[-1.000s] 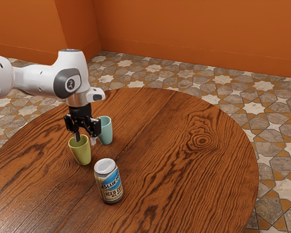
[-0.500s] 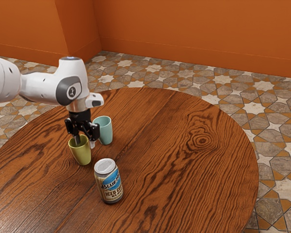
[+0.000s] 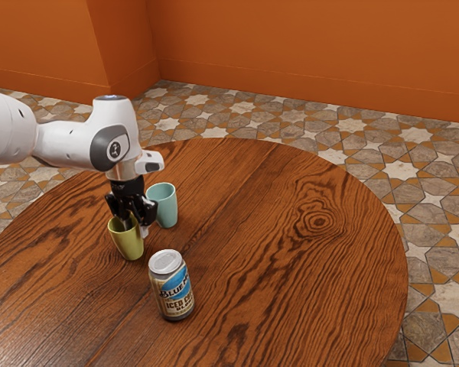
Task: Place the left cup onto the right cup
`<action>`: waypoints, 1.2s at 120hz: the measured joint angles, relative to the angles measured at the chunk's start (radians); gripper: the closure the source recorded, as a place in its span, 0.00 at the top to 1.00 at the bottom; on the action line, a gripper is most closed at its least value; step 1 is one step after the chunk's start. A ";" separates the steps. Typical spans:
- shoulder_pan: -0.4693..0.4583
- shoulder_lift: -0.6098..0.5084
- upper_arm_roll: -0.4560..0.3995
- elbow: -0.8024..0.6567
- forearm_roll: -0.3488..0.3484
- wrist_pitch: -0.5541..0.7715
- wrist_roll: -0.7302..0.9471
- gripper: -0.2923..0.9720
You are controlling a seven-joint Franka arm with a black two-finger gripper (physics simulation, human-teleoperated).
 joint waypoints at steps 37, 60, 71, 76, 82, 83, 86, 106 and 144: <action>0.001 0.000 0.009 0.001 -0.007 0.006 0.011 0.21; 0.000 -0.002 0.010 0.001 -0.007 0.008 0.014 0.17; 0.000 -0.008 0.010 0.001 -0.006 0.008 0.013 0.16; 0.000 -0.016 0.010 0.000 -0.005 0.006 0.013 0.16; 0.000 -0.026 0.010 -0.001 -0.005 0.004 0.013 0.16; 0.000 -0.028 0.010 -0.002 -0.005 0.003 0.013 0.16; 0.000 -0.036 0.010 -0.003 -0.005 0.002 0.013 0.16; -0.003 -0.109 0.011 -0.024 -0.003 -0.018 0.011 0.16; -0.033 -0.205 0.004 0.066 0.077 -0.145 -0.003 0.16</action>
